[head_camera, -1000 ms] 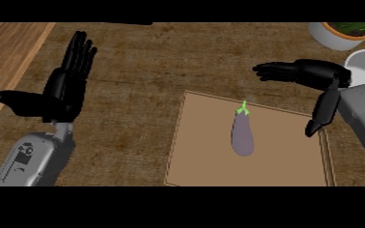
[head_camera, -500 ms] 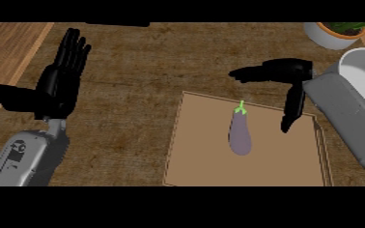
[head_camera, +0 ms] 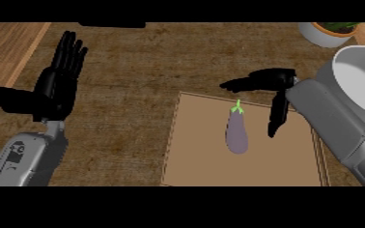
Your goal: Pick the eggplant from the tray and place it in the pot
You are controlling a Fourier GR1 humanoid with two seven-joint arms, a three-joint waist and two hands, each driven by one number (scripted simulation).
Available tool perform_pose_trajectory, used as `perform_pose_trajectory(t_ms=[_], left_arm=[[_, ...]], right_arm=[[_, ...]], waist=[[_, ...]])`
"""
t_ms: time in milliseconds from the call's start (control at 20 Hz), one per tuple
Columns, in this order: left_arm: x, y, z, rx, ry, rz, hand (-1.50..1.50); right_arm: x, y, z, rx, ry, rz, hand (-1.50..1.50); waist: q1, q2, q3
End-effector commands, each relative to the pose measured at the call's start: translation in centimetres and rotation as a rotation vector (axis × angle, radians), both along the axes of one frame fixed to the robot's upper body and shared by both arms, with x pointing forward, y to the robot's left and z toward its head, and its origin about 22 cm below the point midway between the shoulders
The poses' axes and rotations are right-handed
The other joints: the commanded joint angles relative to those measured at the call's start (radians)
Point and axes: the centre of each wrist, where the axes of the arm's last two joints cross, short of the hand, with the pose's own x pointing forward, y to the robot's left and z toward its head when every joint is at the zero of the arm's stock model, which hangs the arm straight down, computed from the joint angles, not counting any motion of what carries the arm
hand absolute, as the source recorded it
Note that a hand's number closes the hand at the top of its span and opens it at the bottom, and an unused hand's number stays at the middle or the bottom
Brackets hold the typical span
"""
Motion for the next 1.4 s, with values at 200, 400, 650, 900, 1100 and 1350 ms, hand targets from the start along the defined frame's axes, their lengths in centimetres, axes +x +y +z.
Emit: perform_pose_trajectory(t_ms=[200,400,650,900,1100,1350], left_arm=[[0.3,-0.1,1.1,-0.006,-0.012,-0.001,0.0],[-1.1,0.9,-0.3,0.006,0.004,0.018,0.0],[0.2,1.3,0.7,-0.001,0.0,0.023,0.0],[0.5,0.7,0.5,-0.008,0.013,0.015,0.0],[-0.8,-0.2,0.8,-0.012,0.013,0.019,0.0],[-0.4,1.0,0.8,0.016,0.015,0.033,0.0]], right_arm=[[-0.2,1.2,-2.0,0.17,0.062,0.103,-1.5],[-0.2,1.0,-1.7,0.122,0.047,0.128,-1.5],[0.5,2.8,-2.7,0.029,0.015,0.136,-1.5],[-0.3,4.4,-4.8,0.053,0.031,0.134,-1.5],[-2.3,3.8,-7.5,0.069,0.031,0.148,-1.5],[-3.3,6.5,-8.8,0.078,0.058,0.177,-1.5]], waist=[[-0.011,-0.006,0.0],[-0.02,-0.012,-0.002],[-0.014,-0.007,-0.001],[-0.022,-0.008,-0.002],[-0.026,-0.014,-0.001],[-0.032,-0.016,-0.002]])
